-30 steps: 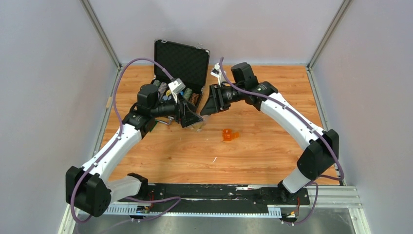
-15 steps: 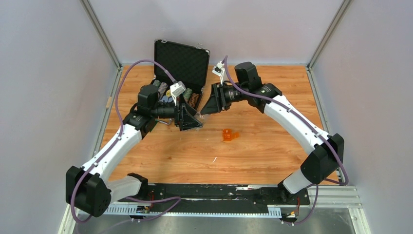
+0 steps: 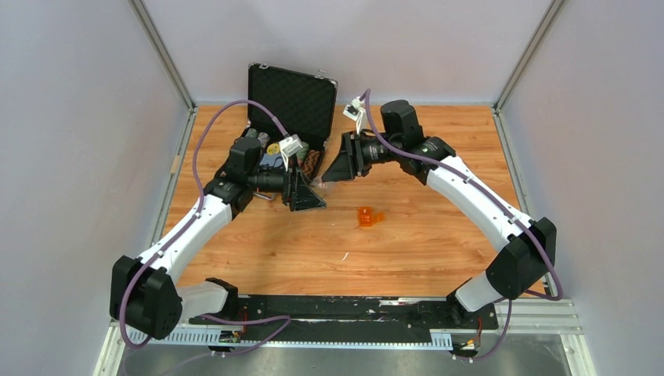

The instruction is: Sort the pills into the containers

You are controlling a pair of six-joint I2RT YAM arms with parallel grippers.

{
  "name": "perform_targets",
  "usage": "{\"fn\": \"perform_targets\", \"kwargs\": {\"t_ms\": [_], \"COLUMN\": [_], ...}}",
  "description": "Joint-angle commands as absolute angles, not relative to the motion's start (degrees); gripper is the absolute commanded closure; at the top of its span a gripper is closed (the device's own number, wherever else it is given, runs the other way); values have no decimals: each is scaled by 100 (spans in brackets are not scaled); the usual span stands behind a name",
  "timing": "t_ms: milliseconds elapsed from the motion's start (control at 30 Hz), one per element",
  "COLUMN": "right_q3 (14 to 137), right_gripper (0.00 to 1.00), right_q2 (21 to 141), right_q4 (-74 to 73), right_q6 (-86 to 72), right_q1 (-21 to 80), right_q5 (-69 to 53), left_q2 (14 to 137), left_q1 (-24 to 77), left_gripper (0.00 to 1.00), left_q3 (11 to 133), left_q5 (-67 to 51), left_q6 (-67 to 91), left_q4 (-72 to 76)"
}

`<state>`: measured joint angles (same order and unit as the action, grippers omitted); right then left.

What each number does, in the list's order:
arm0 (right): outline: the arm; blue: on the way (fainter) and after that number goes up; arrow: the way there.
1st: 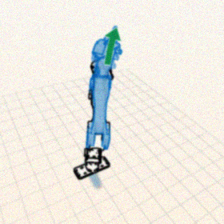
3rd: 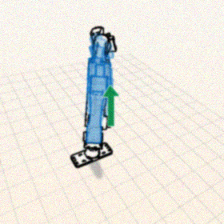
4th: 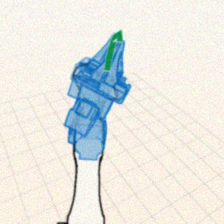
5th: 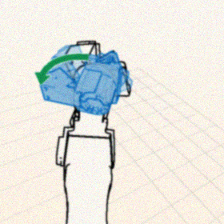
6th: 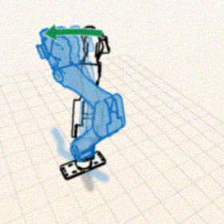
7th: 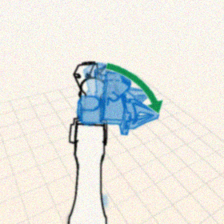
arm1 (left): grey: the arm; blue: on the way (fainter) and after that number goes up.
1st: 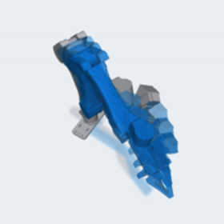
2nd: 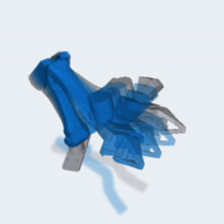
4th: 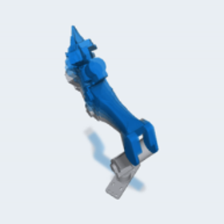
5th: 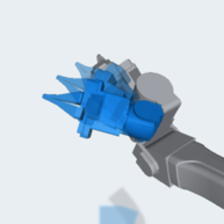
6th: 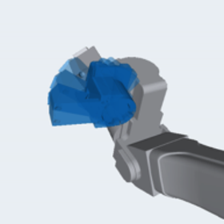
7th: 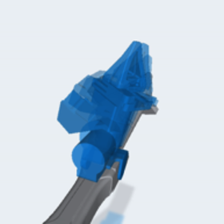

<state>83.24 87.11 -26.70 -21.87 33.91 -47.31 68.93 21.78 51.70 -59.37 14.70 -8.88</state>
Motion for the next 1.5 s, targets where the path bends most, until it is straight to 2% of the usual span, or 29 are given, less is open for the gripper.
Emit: {"fn": "perform_targets", "kwargs": {"t_ms": [0, 100, 167, 200, 333, 400, 500, 767, 867, 933, 967, 1033, 1067, 1100, 1167, 1300, 1467], "right_q3": [8306, 8323, 8302, 8284, 8232, 8234, 8244, 8375, 8385, 8385, 8377, 8358, 8322, 8263, 8182, 8088, 8077], "right_gripper": [72, 72, 71, 71, 71, 71, 71, 71, 70, 69, 63, 44, 32, 24, 12, 14, 24], "right_q2": [8501, 8525, 8537, 8548, 8564, 8580, 8612, 8772, 8808, 8810, 8800, 8754, 8719, 8669, 8553, 8337, 8406], "right_q4": [-2275, -2282, -2278, -2281, -2283, -2281, -2279, -2280, -2282, -2276, -2274, -2230, -2143, -2002, -1764, -1589, -1568], "right_q6": [-2370, -2490, -2545, -2556, -2568, -2550, -2549, -2573, -2613, -2661, -2729, -2897, -3089, -3297, -3678, -4113, -4702], "right_q1": [3314, 3200, 3154, 3141, 3138, 3142, 3137, 3127, 3135, 3134, 3130, 3137, 3142, 3156, 3235, 3468, 3505], "right_q5": [-5139, -5435, -5581, -5629, -5723, -5782, -5791, -5923, -5891, -5757, -5603, -5226, -4956, -4640, -3861, -2545, -2111], "left_q2": [6869, 6754, 6678, 6648, 6537, 6530, 6557, 6670, 6680, 6734, 6764, 6842, 6865, 6865, 6812, 6600, 6393], "left_q1": [2188, 2188, 2188, 2188, 2188, 2188, 2188, 2188, 2188, 2188, 2188, 2188, 2188, 2188, 2188, 2191, 2188], "left_gripper": [27, 36, 36, 35, 16, 13, 14, 35, 47, 60, 68, 79, 81, 86, 92, 99, 100], "left_q3": [5455, 5447, 5416, 5386, 5304, 5312, 5340, 5311, 5313, 5358, 5420, 5491, 5505, 5523, 5516, 5477, 5322], "left_q5": [-6231, -6416, -6457, -6445, -6472, -6471, -6552, -6577, -6510, -6466, -6463, -6430, -6347, -6289, -6074, -5261, -4688], "left_q6": [1326, 1188, 1143, 1129, 1137, 1134, 1131, 1232, 1320, 1442, 1505, 1602, 1632, 1687, 1810, 2100, 2629], "left_q4": [-831, -837, -818, -791, -635, -625, -614, -548, -440, -370, -363, -344, -317, -290, -156, 44, 602]}}
